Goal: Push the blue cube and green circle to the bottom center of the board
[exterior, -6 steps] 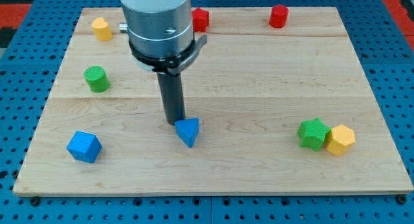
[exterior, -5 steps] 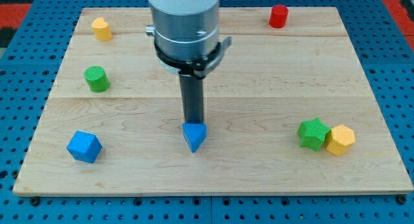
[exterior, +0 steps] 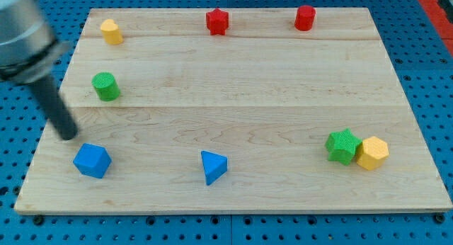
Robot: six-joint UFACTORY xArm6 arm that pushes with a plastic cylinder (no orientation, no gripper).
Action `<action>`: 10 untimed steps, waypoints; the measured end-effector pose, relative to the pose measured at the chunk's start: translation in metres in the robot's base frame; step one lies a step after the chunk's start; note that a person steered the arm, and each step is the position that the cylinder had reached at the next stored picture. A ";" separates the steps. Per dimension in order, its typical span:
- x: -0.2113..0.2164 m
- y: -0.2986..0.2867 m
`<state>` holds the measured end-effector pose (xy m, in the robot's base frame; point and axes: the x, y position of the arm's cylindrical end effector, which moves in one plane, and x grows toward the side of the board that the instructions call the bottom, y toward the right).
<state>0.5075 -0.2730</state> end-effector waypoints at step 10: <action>0.064 0.076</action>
<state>0.5714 -0.1975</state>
